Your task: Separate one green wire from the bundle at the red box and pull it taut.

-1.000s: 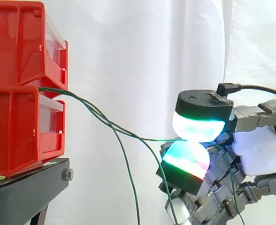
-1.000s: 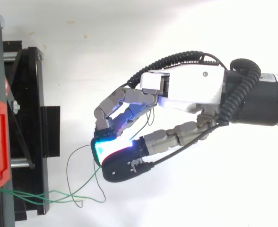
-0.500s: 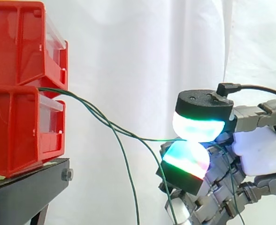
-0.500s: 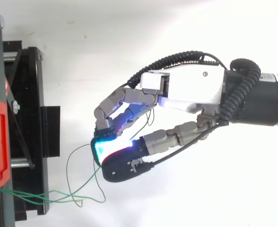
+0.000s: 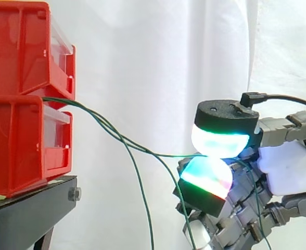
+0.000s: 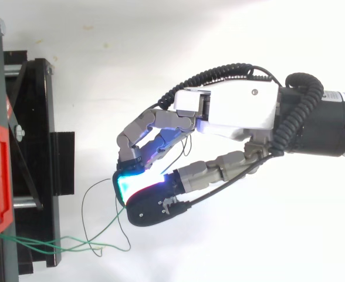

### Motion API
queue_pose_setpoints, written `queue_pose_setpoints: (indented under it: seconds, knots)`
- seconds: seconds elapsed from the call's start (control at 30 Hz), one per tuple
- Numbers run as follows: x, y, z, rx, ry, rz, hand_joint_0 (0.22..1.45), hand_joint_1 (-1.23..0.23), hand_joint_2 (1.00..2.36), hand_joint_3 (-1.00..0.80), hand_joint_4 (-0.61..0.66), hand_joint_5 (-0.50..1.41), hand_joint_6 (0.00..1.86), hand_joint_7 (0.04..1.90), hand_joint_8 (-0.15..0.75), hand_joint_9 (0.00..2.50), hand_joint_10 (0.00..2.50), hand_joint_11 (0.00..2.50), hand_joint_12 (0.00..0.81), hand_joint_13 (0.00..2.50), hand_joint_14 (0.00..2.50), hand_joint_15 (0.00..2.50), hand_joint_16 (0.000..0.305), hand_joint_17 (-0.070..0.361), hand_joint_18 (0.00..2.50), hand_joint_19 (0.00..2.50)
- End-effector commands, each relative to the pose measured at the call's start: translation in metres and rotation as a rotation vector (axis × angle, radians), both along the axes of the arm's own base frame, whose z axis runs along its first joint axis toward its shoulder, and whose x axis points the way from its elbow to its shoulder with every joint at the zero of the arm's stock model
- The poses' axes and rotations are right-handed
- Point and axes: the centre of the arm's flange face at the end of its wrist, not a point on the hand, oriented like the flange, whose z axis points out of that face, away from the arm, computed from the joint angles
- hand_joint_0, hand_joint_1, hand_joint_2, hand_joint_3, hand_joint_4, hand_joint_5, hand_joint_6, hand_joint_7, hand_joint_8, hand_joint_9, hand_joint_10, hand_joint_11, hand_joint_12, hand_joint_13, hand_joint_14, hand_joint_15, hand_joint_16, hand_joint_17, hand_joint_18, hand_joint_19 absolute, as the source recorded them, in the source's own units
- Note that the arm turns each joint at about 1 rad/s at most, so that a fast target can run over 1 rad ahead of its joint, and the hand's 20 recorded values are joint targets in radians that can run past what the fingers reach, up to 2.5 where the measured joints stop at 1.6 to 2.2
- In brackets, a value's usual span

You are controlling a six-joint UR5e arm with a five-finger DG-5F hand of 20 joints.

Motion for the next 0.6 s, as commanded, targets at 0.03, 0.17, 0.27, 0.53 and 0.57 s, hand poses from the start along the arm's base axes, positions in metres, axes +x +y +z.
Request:
queue_pose_setpoints:
  seconds: [0.03, 0.17, 0.27, 0.53, 0.57]
  knots:
    - [-0.0003, 0.0000, 0.0007, 0.001, -0.001, 0.000, 0.61, -0.75, 1.02, -0.02, 0.02, -0.13, 0.90, 1.13, 0.313, 0.83, 0.01, 0.40, 0.404, 0.73, 0.01, 0.36, 0.056, 0.125, 0.70, 0.35]
    - [0.0000, 0.0000, 0.0002, -0.001, 0.000, 0.000, 0.61, -0.75, 1.02, -0.02, 0.03, -0.13, 0.90, 1.14, 0.314, 0.83, 0.01, 0.39, 0.405, 0.73, 0.01, 0.35, 0.056, 0.125, 0.70, 0.36]
    - [0.0000, 0.0000, 0.0002, 0.001, 0.000, 0.000, 0.61, -0.75, 1.02, -0.02, 0.02, -0.13, 0.90, 1.13, 0.313, 0.83, 0.01, 0.39, 0.405, 0.73, 0.01, 0.36, 0.056, 0.125, 0.70, 0.36]
    - [-0.0004, 0.0000, -0.0005, 0.000, 0.002, 0.000, 0.61, -0.75, 1.02, -0.02, 0.03, -0.13, 0.90, 1.15, 0.313, 0.83, 0.01, 0.39, 0.407, 0.73, 0.01, 0.36, 0.056, 0.125, 0.70, 0.35]
    - [-0.0001, 0.0000, 0.0013, 0.001, -0.001, 0.000, 0.61, -0.75, 1.02, -0.02, 0.02, -0.13, 0.90, 1.15, 0.314, 0.83, 0.01, 0.38, 0.406, 0.73, 0.01, 0.35, 0.056, 0.125, 0.70, 0.35]
